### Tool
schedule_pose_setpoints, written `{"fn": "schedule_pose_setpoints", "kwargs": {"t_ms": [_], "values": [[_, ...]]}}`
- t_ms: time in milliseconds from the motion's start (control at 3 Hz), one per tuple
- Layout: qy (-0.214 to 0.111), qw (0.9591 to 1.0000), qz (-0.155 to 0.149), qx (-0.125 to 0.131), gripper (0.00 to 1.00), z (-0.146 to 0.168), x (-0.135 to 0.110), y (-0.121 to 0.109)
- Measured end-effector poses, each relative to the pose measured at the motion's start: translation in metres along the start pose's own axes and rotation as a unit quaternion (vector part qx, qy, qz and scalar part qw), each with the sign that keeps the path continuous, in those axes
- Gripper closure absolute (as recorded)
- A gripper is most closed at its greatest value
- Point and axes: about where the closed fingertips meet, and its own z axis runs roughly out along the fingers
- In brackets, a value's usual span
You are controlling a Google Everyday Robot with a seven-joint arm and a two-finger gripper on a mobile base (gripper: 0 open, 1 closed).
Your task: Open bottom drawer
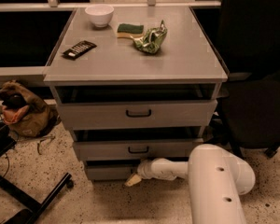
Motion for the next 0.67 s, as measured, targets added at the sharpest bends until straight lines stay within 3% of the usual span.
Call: {"fn": "schedule_pose_setpoints", "kwargs": {"t_ms": [667], "values": [[0.019, 0.9998, -0.009, -0.002, 0.0, 0.023, -0.007, -0.007]]}}
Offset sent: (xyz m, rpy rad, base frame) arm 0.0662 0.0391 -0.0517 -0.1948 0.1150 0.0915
